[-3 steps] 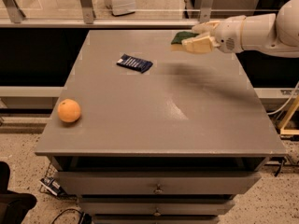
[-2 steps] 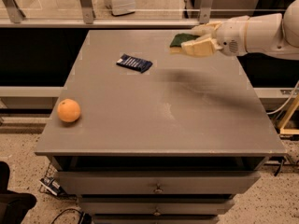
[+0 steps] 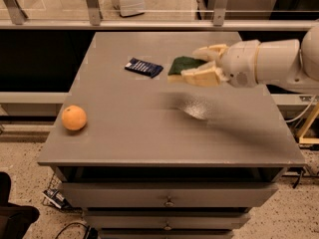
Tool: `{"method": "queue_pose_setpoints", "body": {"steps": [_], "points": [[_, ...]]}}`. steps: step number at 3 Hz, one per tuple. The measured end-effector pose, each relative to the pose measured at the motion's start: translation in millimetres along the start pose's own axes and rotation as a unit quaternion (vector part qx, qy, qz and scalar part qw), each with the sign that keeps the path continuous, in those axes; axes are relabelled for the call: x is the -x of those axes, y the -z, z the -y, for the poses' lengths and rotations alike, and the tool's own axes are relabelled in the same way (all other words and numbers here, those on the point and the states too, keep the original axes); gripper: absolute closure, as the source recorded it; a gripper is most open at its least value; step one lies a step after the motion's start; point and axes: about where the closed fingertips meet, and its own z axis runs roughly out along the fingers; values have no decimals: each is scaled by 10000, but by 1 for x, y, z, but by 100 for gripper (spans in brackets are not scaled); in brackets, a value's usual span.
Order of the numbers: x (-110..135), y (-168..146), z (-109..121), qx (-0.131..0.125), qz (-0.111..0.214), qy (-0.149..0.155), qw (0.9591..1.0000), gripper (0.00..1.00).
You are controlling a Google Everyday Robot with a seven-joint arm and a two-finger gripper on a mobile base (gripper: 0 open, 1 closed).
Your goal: Move sponge near orange
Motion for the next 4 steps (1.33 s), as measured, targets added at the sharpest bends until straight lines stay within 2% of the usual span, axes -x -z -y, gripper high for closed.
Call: {"method": "queue_pose_setpoints", "body": {"steps": [1,2,3,4], "points": [[-10,-13,-52,58,38,3,10000,100],[-21,-34,-87,39,190,-70,9998,100],[-20,-51,-110,140,318,-65,9994,100],[-8,-64,-129,394,360,73,9985,100]]}}
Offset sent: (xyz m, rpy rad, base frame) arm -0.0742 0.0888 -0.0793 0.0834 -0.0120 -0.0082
